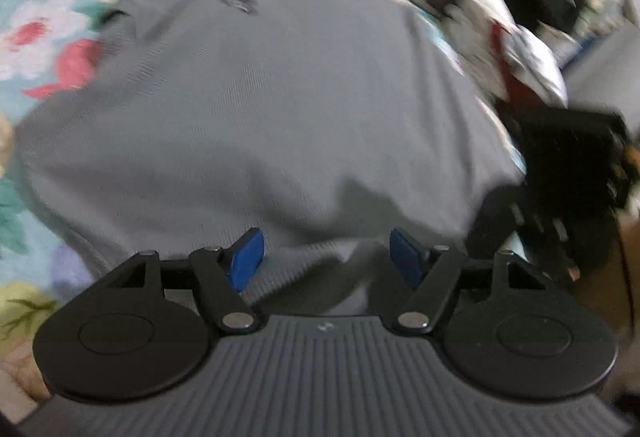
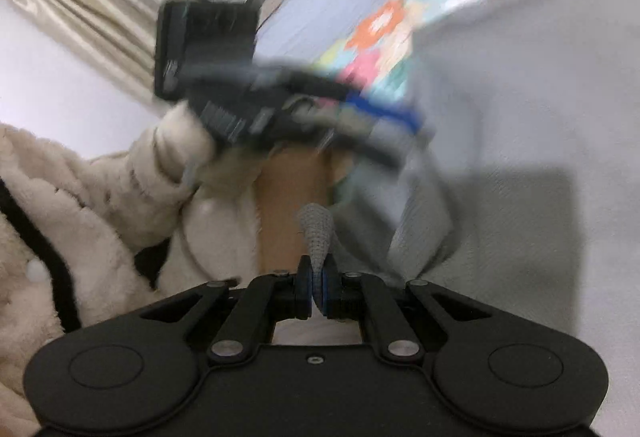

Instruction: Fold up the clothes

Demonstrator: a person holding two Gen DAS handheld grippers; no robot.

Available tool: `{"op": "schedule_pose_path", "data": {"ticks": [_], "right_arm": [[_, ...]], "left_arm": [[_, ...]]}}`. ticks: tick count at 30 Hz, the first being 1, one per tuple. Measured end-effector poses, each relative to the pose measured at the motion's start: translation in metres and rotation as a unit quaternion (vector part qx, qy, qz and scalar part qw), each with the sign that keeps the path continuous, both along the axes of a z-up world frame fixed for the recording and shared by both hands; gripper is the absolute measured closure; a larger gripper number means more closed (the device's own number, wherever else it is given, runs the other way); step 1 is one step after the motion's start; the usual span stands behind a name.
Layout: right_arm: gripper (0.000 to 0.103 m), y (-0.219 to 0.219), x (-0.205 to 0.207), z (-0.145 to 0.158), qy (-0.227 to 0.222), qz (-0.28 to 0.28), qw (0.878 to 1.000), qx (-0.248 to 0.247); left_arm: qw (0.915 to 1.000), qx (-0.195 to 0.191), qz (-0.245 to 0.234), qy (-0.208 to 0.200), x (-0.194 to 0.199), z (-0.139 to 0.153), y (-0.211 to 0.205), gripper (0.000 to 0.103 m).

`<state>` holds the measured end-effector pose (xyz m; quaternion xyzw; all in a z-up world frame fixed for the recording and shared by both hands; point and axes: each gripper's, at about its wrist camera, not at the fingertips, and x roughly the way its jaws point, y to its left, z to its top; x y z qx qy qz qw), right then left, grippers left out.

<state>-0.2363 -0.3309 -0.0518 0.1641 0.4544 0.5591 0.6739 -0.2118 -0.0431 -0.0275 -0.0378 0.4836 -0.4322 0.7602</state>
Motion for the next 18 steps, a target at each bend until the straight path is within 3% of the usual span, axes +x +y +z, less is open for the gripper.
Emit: {"op": "schedule_pose_path", "data": {"ticks": [2,5,10,13,15,18], "right_arm": [[0.096,-0.018,0.007,-0.001,0.012,-0.050,0.998,0.029],[0.096,-0.044,0.018,-0.007,0.027,-0.112,0.992,0.042],[0.096,-0.058,0.014,0.002,-0.002,-0.140,0.990,0.020],[0.096,-0.071,0.012,0.007,-0.009,-0.167,0.986,0.019],[0.096,-0.084,0.014,0.009,-0.020,-0.191,0.981,0.022],[0.096,-0.103,0.020,0.009,-0.027,-0.258,0.966,0.013]], "left_arm": [[0.9995,-0.013,-0.027,-0.006,-0.004,0.000,-0.001,0.075],[0.9994,0.002,-0.033,-0.008,-0.003,-0.005,-0.006,0.093],[0.9983,0.048,-0.011,-0.030,0.002,-0.008,-0.010,0.096],[0.9968,0.043,0.035,-0.057,0.010,0.000,-0.001,0.096],[0.9930,0.035,0.078,-0.081,0.017,0.010,0.011,0.096],[0.9801,0.031,0.148,-0.128,0.025,0.023,0.028,0.096]]}}
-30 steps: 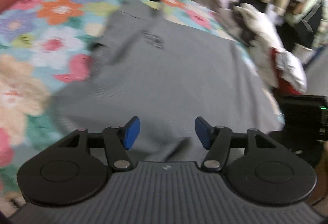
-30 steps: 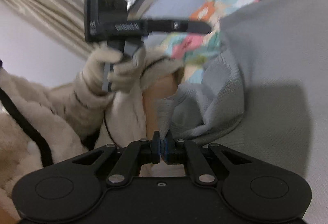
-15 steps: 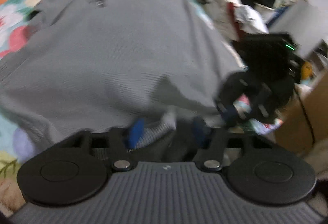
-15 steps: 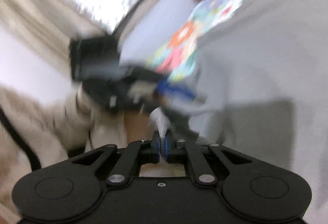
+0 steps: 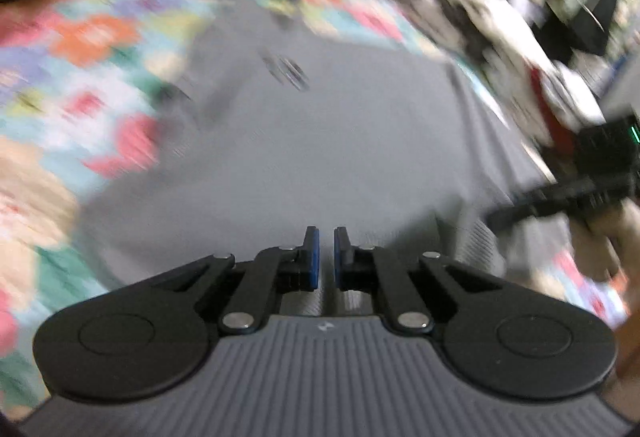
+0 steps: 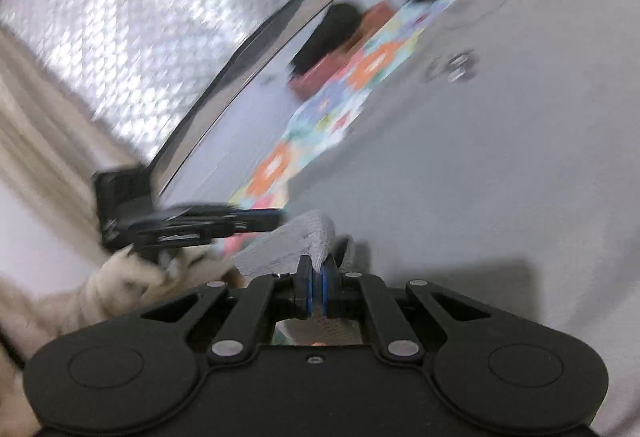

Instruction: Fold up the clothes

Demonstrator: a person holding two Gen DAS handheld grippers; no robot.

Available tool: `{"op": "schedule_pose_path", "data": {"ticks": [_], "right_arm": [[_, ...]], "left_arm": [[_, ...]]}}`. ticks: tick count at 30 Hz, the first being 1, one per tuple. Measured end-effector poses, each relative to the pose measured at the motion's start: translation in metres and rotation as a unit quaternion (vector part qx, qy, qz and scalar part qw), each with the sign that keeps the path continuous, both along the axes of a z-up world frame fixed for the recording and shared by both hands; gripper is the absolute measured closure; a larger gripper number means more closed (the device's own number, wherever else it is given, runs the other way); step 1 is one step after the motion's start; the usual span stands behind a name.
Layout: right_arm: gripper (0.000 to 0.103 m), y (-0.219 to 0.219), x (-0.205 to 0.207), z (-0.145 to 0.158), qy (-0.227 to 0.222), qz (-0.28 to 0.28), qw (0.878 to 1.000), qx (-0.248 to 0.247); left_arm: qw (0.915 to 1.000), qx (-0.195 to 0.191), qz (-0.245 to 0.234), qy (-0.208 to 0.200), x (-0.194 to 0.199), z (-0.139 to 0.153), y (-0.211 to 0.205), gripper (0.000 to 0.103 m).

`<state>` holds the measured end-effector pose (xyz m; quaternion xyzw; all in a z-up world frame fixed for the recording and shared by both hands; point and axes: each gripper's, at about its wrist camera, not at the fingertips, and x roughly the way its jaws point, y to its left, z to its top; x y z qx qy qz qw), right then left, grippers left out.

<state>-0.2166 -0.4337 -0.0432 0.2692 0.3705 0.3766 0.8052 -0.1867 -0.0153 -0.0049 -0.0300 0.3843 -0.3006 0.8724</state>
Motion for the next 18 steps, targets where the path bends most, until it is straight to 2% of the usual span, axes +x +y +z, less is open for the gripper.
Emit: {"op": "schedule_pose_path", "data": {"ticks": [2,5,7,9,10,11,12,14,16,18], "right_arm": [[0.096,0.001,0.004,-0.004,0.000,-0.042,0.998,-0.054],[0.096,0.014,0.011,-0.011,0.017,-0.090,0.979,-0.181],[0.097,0.017,0.011,-0.014,0.024,-0.100,0.973,-0.207],[0.096,0.023,0.008,-0.009,0.010,-0.096,0.967,-0.235],[0.096,0.026,0.006,-0.006,0.003,-0.095,0.964,-0.250],[0.094,0.028,0.005,-0.002,-0.002,-0.096,0.959,-0.265],[0.092,0.030,0.004,0.002,-0.007,-0.097,0.955,-0.281],[0.078,0.035,0.002,0.009,-0.012,-0.108,0.948,-0.300],[0.074,0.035,0.002,0.020,-0.016,-0.116,0.944,-0.309],[0.074,0.042,0.003,0.033,-0.046,-0.114,0.942,-0.314]], "left_arm": [[0.9995,0.009,0.027,-0.014,0.005,0.002,0.004,0.096],[0.9993,0.021,0.030,-0.008,0.011,-0.003,-0.001,0.096],[0.9996,0.021,0.012,0.014,0.013,-0.010,-0.009,0.091],[0.9992,0.021,-0.002,0.034,0.012,-0.018,-0.018,0.088],[0.9989,0.020,-0.007,0.042,0.012,-0.023,-0.023,0.080],[0.9986,0.018,-0.011,0.049,0.011,-0.027,-0.027,0.064],[0.9981,0.019,-0.016,0.057,0.011,-0.032,-0.031,0.058],[0.9965,0.025,-0.034,0.073,0.008,-0.039,-0.039,0.059],[0.9924,0.028,-0.081,0.088,0.000,-0.044,-0.047,0.060],[0.9881,0.031,-0.114,0.098,-0.010,-0.045,-0.050,0.061]]}}
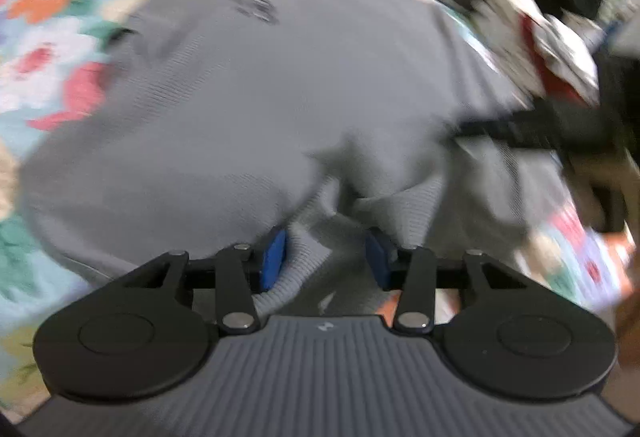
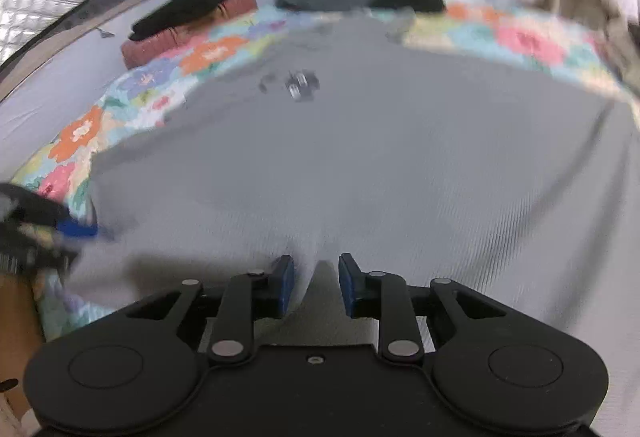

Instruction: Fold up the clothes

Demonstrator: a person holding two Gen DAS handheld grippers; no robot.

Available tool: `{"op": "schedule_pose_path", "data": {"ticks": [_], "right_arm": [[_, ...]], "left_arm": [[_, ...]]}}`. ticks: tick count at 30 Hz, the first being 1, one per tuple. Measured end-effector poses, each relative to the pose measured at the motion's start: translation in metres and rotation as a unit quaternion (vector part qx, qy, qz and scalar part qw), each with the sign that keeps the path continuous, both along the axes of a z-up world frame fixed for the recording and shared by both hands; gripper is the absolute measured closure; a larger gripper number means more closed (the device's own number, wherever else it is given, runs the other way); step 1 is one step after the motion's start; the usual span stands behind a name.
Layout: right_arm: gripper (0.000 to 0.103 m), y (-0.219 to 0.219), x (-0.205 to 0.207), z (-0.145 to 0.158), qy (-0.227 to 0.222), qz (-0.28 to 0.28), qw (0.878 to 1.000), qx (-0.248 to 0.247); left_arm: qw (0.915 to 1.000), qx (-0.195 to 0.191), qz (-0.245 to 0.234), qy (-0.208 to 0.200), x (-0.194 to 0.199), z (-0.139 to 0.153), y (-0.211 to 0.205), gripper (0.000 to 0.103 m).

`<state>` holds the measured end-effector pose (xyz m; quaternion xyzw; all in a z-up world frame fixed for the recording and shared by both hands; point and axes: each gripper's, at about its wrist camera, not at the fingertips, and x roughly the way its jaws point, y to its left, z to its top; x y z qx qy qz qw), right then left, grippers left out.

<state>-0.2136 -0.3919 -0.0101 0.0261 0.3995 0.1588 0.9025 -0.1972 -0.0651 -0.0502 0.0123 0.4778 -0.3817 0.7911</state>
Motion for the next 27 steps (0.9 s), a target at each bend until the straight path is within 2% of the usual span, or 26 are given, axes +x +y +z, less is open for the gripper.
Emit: {"op": "schedule_pose_path", "data": {"ticks": [1,4,6,8,11,13,14,15,16,18,20,23,25,27], "right_arm": [[0.070,0.003,0.001,0.007,-0.012,0.007,1.000,-0.001],[0.059,0.016,0.014,0.020,-0.024,0.053,0.997,0.050],[0.058,0.029,0.026,0.023,-0.013,0.090,0.993,0.081],[0.053,0.048,0.038,0.021,0.018,0.141,0.986,0.086],[0.051,0.077,0.045,0.013,0.041,0.213,0.976,0.027],[0.051,0.089,0.045,0.002,0.050,0.234,0.971,-0.023],[0.057,0.095,0.043,-0.004,0.058,0.250,0.966,-0.034],[0.068,0.097,0.038,-0.006,0.056,0.263,0.962,-0.042],[0.093,0.098,0.032,-0.009,0.054,0.276,0.958,-0.050],[0.097,0.101,0.022,-0.014,0.049,0.296,0.952,-0.062],[0.098,0.092,0.017,-0.006,0.027,0.265,0.963,-0.045],[0.098,0.069,0.013,0.012,-0.015,0.197,0.980,-0.008],[0.098,0.051,0.011,0.025,-0.041,0.152,0.987,0.032],[0.098,0.035,0.007,0.034,-0.064,0.118,0.988,0.071]], "left_arm": [[1.0000,0.008,-0.003,0.004,-0.003,-0.002,-0.001,0.061],[0.9996,0.027,0.005,0.013,-0.005,-0.007,0.000,0.061],[0.9993,0.032,0.011,0.015,-0.005,-0.008,0.001,0.061],[0.9994,0.029,0.016,0.012,-0.004,-0.007,0.003,0.061],[0.9992,0.031,0.022,-0.008,-0.008,-0.002,0.004,0.062],[0.9971,0.033,0.052,-0.045,-0.009,0.007,0.010,0.066],[0.9962,0.027,0.064,-0.054,-0.007,0.011,0.015,0.066],[0.9955,0.019,0.073,-0.058,-0.005,0.015,0.020,0.066],[0.9953,0.012,0.075,-0.061,-0.004,0.019,0.021,0.066],[0.9951,-0.001,0.073,-0.067,-0.002,0.025,0.020,0.066],[0.9947,-0.014,0.072,-0.073,0.000,0.031,0.019,0.066],[0.9954,-0.018,0.046,-0.082,-0.003,0.032,0.008,0.066],[0.9949,-0.017,0.044,-0.089,-0.007,0.029,0.004,0.066],[0.9942,-0.010,0.044,-0.097,-0.007,0.025,0.000,0.066]]}}
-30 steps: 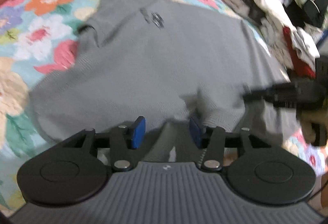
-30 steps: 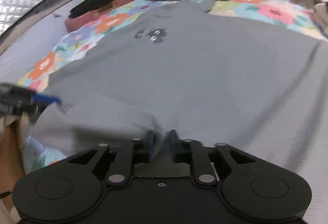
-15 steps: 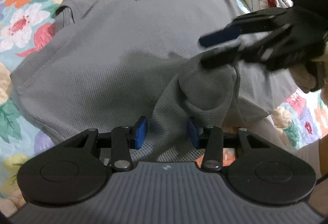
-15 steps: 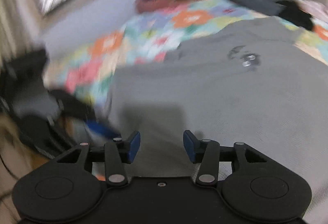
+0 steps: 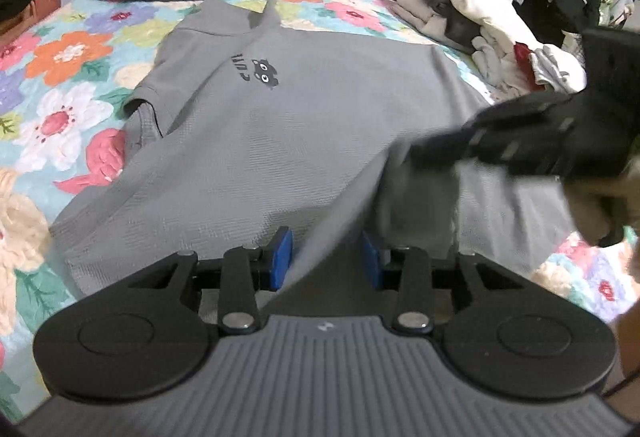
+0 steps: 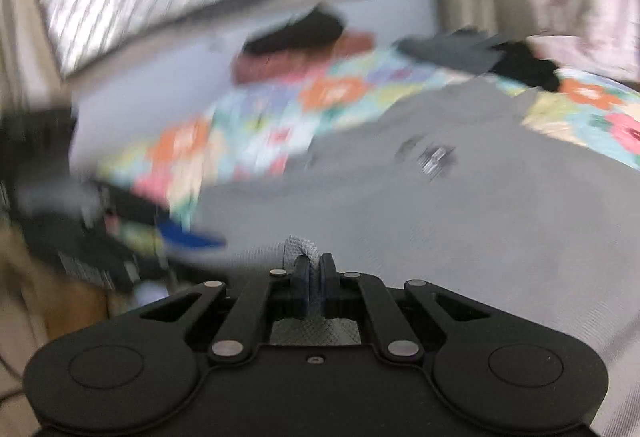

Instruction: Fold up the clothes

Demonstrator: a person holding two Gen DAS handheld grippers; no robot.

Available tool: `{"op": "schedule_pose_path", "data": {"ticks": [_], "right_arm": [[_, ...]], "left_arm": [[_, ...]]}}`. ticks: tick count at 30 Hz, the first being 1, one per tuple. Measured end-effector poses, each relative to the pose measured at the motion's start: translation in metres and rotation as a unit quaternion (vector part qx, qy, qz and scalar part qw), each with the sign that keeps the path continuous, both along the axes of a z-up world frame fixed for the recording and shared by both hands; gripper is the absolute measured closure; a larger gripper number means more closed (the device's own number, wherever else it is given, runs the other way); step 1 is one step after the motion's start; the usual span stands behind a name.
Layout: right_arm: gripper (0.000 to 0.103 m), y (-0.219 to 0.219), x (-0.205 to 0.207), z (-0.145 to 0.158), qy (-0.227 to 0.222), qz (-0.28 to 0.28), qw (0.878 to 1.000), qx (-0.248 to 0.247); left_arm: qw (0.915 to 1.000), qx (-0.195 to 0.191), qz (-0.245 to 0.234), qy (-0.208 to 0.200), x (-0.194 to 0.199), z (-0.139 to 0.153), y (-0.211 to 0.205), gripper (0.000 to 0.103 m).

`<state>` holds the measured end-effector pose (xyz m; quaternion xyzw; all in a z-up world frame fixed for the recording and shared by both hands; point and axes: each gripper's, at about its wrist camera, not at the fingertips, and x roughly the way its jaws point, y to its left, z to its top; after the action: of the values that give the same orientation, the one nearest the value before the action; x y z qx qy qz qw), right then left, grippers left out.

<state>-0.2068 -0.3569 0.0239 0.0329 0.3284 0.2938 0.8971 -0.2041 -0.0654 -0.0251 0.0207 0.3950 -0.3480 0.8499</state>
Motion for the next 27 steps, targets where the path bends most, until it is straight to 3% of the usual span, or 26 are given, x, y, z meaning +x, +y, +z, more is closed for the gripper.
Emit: {"op": "schedule_pose_path", "data": {"ticks": [3,6,9,13,16,18,21,24,27], "right_arm": [[0.098,-0.011,-0.004,0.003,-0.016,-0.009,0.999,0.038],[0.098,-0.012,0.002,-0.004,-0.012,-0.034,0.999,-0.003],[0.097,-0.016,0.005,-0.007,-0.020,-0.063,0.997,-0.031],[0.078,-0.022,0.012,-0.017,-0.018,-0.124,0.987,-0.097],[0.073,-0.031,0.006,-0.026,0.007,-0.140,0.985,-0.101],[0.063,-0.042,-0.003,-0.028,0.027,-0.153,0.983,-0.093],[0.060,-0.061,-0.005,-0.040,0.095,-0.177,0.979,-0.043],[0.057,-0.078,-0.011,-0.059,0.162,-0.203,0.964,0.053],[0.050,-0.087,-0.012,-0.076,0.194,-0.216,0.948,0.133]], "left_arm": [[0.9996,0.025,0.014,-0.007,0.002,-0.007,-0.003,0.066],[0.9960,0.074,0.047,-0.018,0.008,-0.013,0.001,0.066],[0.9919,0.086,0.093,-0.009,0.018,-0.018,0.011,0.066],[0.9863,0.091,0.137,-0.001,0.026,-0.021,0.021,0.063],[0.9883,0.087,0.123,-0.022,0.022,-0.014,0.017,0.063],[0.9916,0.074,0.099,-0.040,0.019,-0.006,0.011,0.062],[0.9949,0.053,0.076,-0.039,0.028,-0.002,0.001,0.053],[0.9979,0.029,0.057,-0.011,0.044,-0.009,-0.009,0.047],[0.9991,0.009,0.035,0.023,0.056,-0.023,-0.017,0.048]]}}
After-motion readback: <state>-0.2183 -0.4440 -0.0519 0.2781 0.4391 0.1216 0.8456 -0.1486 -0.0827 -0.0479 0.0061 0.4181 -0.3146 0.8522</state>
